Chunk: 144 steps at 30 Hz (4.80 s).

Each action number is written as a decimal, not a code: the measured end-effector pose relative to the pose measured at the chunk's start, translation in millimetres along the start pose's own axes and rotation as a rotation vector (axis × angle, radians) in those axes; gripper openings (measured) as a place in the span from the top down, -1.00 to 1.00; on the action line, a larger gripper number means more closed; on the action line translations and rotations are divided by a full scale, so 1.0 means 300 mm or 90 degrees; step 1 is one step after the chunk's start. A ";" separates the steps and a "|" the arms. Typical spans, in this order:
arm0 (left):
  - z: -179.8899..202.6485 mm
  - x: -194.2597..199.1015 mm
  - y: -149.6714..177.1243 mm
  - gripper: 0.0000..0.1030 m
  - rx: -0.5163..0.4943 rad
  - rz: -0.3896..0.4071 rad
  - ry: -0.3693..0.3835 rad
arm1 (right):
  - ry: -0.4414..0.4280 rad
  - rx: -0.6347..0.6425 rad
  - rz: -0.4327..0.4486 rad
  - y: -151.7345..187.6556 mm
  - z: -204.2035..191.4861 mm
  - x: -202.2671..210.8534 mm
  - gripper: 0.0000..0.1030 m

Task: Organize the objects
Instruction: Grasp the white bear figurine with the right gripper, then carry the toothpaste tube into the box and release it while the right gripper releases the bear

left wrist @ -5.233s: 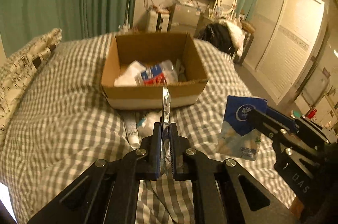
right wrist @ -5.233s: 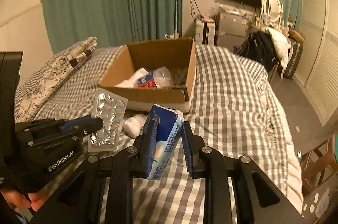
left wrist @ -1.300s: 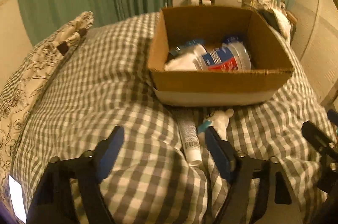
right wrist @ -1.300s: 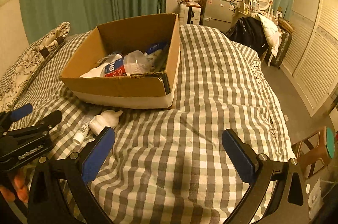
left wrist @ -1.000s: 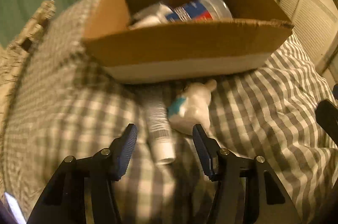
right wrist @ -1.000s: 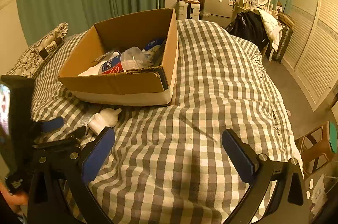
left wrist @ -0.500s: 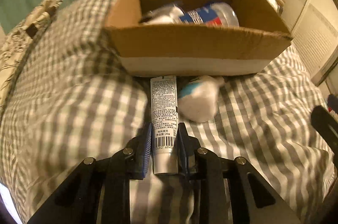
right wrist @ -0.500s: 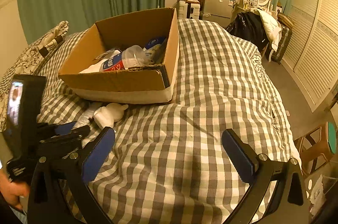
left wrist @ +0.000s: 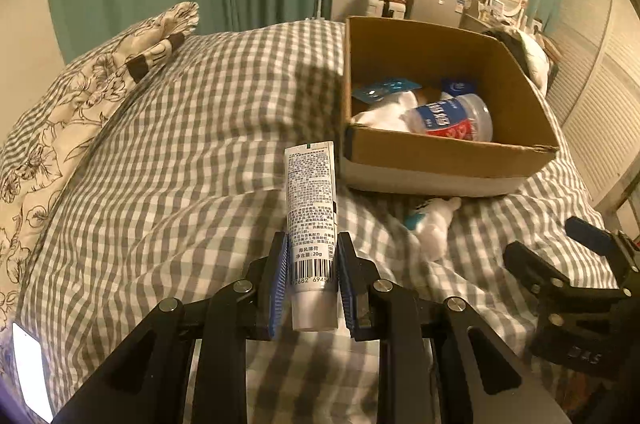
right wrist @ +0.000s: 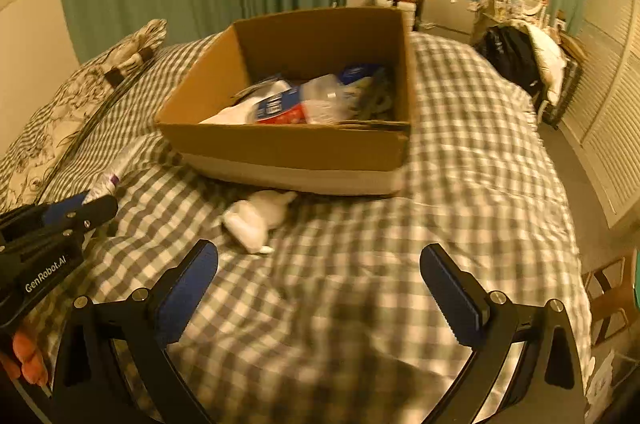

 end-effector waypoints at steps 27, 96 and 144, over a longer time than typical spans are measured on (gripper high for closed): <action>0.001 -0.035 0.053 0.54 0.018 -0.026 0.018 | 0.003 -0.011 -0.132 0.031 -0.174 -0.400 -0.14; 0.262 0.042 -0.591 0.54 -0.075 0.142 0.129 | -0.054 0.039 0.239 -0.608 0.142 0.269 -0.07; 0.288 -0.071 -0.568 -0.39 -0.068 0.106 0.093 | -0.019 0.019 0.163 -0.638 0.215 -0.019 -0.26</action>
Point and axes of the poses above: each gripper's, at about its wrist camera, not at the fingertips, and x roughly against the way its jaws point, z to its right, y to its underside, the point moved 4 cm from there along -x, roughly the way its jaws point, and after that the axes turned 8 degrees about z, right-handed, at the moved point
